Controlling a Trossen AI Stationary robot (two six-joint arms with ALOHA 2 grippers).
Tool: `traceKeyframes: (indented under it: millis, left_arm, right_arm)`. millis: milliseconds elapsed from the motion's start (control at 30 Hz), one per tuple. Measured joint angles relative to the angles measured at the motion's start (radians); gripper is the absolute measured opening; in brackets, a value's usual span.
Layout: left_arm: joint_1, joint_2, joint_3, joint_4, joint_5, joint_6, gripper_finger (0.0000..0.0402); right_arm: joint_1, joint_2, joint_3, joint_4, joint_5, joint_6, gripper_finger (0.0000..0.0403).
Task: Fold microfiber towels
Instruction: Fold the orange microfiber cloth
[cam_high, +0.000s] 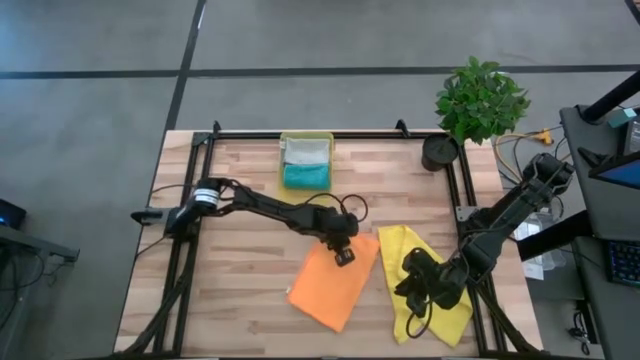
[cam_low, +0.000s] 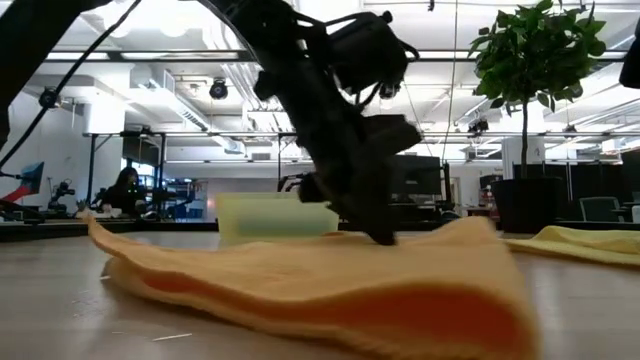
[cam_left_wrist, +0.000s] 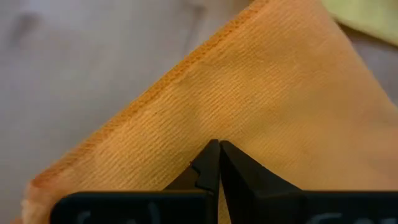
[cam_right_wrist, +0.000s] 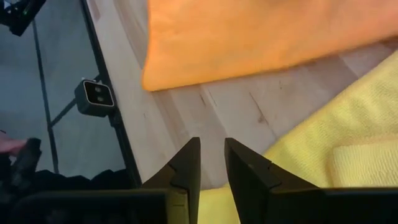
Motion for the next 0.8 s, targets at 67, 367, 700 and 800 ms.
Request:
traceKeyframes:
  millis: [67,367,700,800]
  left_arm:
    - [-0.001,-0.018,-0.003,-0.068,-0.041,-0.021,0.0]
    - [-0.03,-0.08,-0.01,-0.419,-0.28,-0.312,0.0]
    - [-0.117,-0.222,-0.011,-0.475,-0.403,-0.251,0.0]
    - [-0.171,-0.314,-0.036,-0.471,-0.421,-0.175,0.0]
  right_arm:
    - [0.0,0.0,0.0,-0.002,0.0,-0.003,0.0068]
    - [0.0,0.001,-0.001,-0.011,0.13,-0.057,0.0068]
    - [-0.047,0.001,-0.002,0.059,0.306,-0.239,0.0074]
    - [-0.079,0.001,-0.002,0.111,0.306,-0.351,0.0071]
